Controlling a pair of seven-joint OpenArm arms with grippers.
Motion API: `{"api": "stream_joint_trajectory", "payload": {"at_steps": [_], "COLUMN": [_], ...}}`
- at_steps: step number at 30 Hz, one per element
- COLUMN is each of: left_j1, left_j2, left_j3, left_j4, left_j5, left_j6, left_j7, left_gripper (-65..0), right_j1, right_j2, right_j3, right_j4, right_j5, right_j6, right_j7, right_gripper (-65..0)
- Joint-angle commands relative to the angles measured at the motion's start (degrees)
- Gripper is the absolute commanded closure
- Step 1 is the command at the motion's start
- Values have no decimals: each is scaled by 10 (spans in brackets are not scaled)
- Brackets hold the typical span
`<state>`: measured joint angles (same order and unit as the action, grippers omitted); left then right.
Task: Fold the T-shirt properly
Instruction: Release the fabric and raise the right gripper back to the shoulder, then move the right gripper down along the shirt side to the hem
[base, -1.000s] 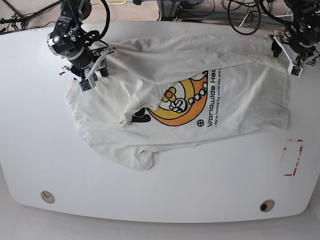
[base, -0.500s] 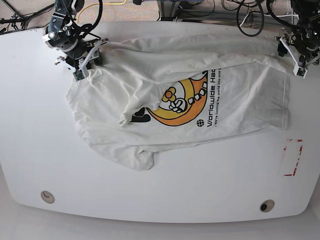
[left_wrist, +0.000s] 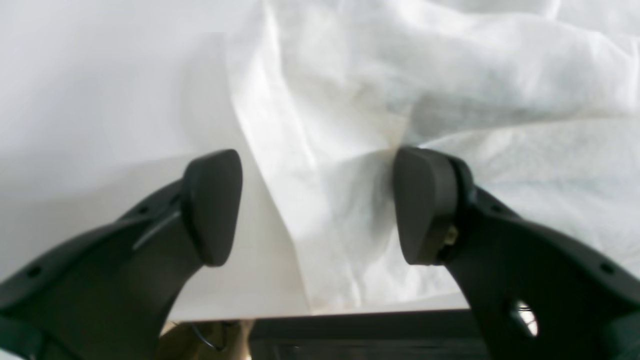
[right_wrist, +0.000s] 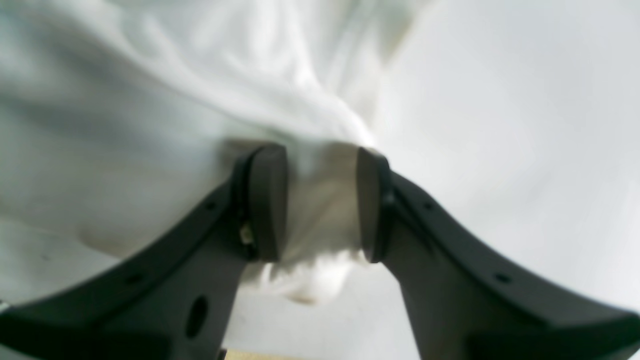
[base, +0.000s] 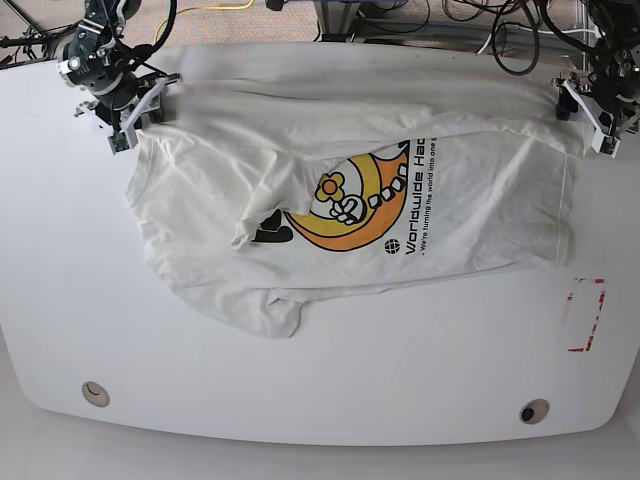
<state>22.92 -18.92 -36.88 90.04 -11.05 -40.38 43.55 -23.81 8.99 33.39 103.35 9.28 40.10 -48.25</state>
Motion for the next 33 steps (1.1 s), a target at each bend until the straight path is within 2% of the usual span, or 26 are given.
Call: {"api": "stream_joint_trajectory", "payload": {"at_steps": [1, 10, 19, 24, 33], "left_j1": [2, 2, 3, 3, 3], "left_j2": [-6, -5, -3, -3, -2], "left_j3": [1, 0, 1, 1, 1], "left_j4": [-6, 13, 62, 62, 61], "left_j5": [36, 37, 37, 37, 40], "left_j6": [4, 4, 4, 4, 4], "left_j7": [13, 15, 19, 19, 19], "left_gripper": [-439, -439, -439, -439, -439], "right_j1": [-3, -27, -15, 18, 101], "right_j2": [8, 4, -19, -33, -55], "right_j3": [6, 5, -3, -48, -144], "right_j4": [12, 73, 118, 119, 85], "right_j5": [4, 9, 11, 17, -6], "right_j6": [-1, -1, -1, -1, -1], "right_j7": [4, 3, -5, -30, -31], "right_gripper": [-227, -230, -231, -231, -225]}}
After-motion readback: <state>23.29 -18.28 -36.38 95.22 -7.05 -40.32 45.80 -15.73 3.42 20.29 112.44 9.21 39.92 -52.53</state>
